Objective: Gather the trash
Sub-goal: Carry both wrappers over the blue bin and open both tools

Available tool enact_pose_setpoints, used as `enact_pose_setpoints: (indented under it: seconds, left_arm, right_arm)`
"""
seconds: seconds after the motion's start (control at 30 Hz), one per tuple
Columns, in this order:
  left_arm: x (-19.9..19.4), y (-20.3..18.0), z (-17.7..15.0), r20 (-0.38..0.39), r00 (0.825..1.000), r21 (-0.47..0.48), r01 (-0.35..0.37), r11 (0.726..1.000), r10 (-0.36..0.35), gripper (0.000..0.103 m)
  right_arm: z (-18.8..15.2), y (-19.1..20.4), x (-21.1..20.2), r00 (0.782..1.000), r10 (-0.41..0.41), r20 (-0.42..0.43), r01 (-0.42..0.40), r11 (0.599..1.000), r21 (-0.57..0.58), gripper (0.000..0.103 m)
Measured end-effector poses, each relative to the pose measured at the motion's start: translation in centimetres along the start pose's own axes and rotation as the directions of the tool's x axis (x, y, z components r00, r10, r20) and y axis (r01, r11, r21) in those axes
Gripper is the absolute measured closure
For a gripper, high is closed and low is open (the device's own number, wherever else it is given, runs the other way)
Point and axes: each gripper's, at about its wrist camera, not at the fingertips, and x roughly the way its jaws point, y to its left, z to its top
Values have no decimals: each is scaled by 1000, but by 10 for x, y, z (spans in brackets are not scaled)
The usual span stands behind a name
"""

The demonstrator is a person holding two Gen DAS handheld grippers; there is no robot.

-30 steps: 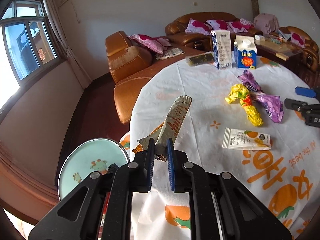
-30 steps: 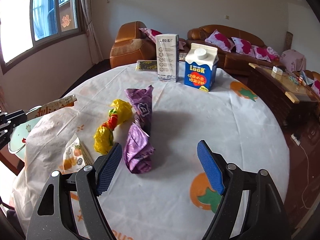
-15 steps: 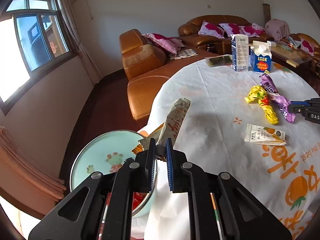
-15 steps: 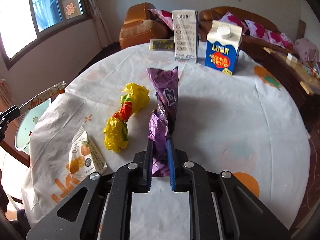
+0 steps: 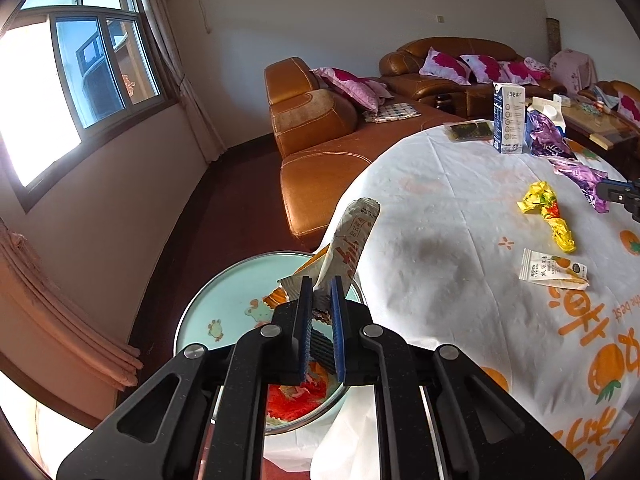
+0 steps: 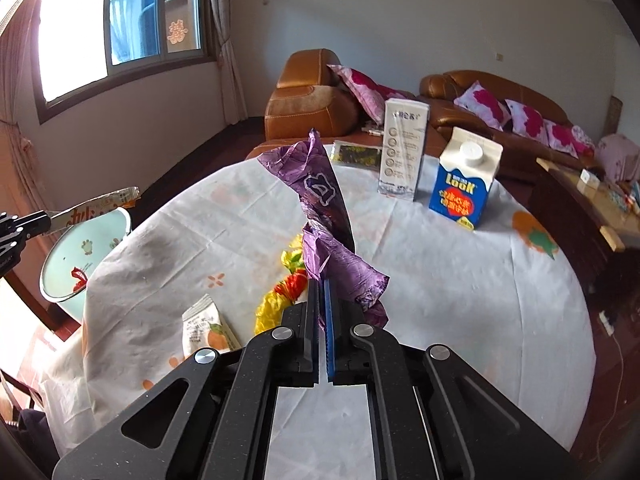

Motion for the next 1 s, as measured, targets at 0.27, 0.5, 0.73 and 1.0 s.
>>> enact_pose_setpoints:
  seconds: [0.27,0.5,0.73,1.0]
  left_arm:
    - [-2,9,-4,-8,1000,-8,-4,1000,4,103]
    - [9,16,-15,-52,999,-31,5,1000,-6,103]
    - [10,37,-19,-61,997,-83,-48,995,43,95]
    - [8,60,-27,-66,989,-121,-142,982,134,38]
  right_arm:
    - [14,29,4,998,66,23,-63,993,-102,100]
    - [15,51,10,994,106,21,-102,986,-130,100]
    - [11,65,9,992,127,19,-122,980,-157,100]
    - [25,111,17,973,229,8,-221,948,-230,100]
